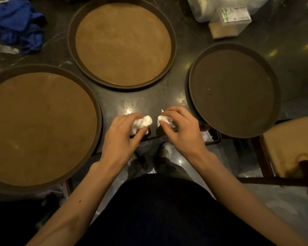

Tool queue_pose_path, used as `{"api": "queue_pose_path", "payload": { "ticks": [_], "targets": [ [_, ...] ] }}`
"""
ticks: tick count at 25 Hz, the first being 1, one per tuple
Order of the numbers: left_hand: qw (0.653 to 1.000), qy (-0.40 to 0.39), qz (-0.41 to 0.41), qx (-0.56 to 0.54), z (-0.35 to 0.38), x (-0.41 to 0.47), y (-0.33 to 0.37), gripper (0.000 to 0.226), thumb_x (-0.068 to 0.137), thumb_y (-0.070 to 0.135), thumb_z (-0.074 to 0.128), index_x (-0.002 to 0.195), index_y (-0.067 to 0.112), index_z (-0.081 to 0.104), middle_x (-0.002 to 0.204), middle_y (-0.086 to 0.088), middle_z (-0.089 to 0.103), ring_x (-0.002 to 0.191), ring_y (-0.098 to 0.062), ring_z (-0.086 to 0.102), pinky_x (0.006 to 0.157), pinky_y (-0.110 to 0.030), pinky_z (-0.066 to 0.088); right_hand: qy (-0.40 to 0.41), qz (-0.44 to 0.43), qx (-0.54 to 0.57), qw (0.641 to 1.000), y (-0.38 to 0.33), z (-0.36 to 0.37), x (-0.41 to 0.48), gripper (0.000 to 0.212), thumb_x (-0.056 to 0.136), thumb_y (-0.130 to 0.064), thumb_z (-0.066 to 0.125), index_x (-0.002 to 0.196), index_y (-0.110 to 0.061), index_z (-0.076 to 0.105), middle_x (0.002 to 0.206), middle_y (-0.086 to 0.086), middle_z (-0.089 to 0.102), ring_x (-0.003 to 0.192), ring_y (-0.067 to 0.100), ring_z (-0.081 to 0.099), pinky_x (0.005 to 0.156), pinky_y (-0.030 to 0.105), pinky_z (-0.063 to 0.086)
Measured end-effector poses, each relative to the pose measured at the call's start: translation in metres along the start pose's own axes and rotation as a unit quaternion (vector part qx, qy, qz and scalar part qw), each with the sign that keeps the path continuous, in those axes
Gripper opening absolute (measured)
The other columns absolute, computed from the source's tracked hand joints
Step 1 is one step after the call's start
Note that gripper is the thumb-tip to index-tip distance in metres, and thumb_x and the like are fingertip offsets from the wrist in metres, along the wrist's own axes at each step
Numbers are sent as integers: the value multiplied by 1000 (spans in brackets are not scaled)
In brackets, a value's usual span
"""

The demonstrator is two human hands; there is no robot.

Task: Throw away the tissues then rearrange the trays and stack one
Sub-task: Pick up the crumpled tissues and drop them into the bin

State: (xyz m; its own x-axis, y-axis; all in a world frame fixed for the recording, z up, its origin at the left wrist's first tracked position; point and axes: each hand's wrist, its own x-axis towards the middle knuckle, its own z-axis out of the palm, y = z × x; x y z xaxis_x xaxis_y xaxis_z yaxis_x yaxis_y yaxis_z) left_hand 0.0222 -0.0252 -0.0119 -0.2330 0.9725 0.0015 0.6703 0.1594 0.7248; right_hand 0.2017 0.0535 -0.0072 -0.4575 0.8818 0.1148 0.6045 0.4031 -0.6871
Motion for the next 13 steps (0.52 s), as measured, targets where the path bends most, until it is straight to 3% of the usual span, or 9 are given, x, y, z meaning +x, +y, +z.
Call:
{"api": "queue_pose_path", "payload": {
  "ticks": [6, 11, 13],
  "targets": [
    [999, 25, 40, -1, 13, -30, 41, 28, 85, 23, 74, 111, 17, 66, 107, 4, 68, 94, -8, 54, 81, -25, 43, 43, 4, 18, 999, 7, -28, -48, 18, 90, -15, 70, 105, -6, 72, 110, 6, 64, 100, 16, 63, 82, 36, 52],
    [998, 23, 58, -12, 67, -72, 92, 27, 83, 21, 76, 108, 15, 66, 106, 3, 62, 95, -6, 56, 80, -7, 38, 81, 0, 17, 997, 40, -71, -115, 19, 89, -14, 71, 106, -5, 72, 111, 7, 65, 102, 18, 64, 84, 36, 53],
    [998, 11, 55, -4, 95, -90, 116, 29, 83, 25, 76, 109, 18, 66, 110, 2, 59, 98, -4, 53, 82, -6, 38, 94, 15, 8, 995, 61, -96, -149, 20, 89, -15, 71, 107, -6, 72, 112, 6, 65, 102, 16, 63, 85, 31, 52]
  ]
}}
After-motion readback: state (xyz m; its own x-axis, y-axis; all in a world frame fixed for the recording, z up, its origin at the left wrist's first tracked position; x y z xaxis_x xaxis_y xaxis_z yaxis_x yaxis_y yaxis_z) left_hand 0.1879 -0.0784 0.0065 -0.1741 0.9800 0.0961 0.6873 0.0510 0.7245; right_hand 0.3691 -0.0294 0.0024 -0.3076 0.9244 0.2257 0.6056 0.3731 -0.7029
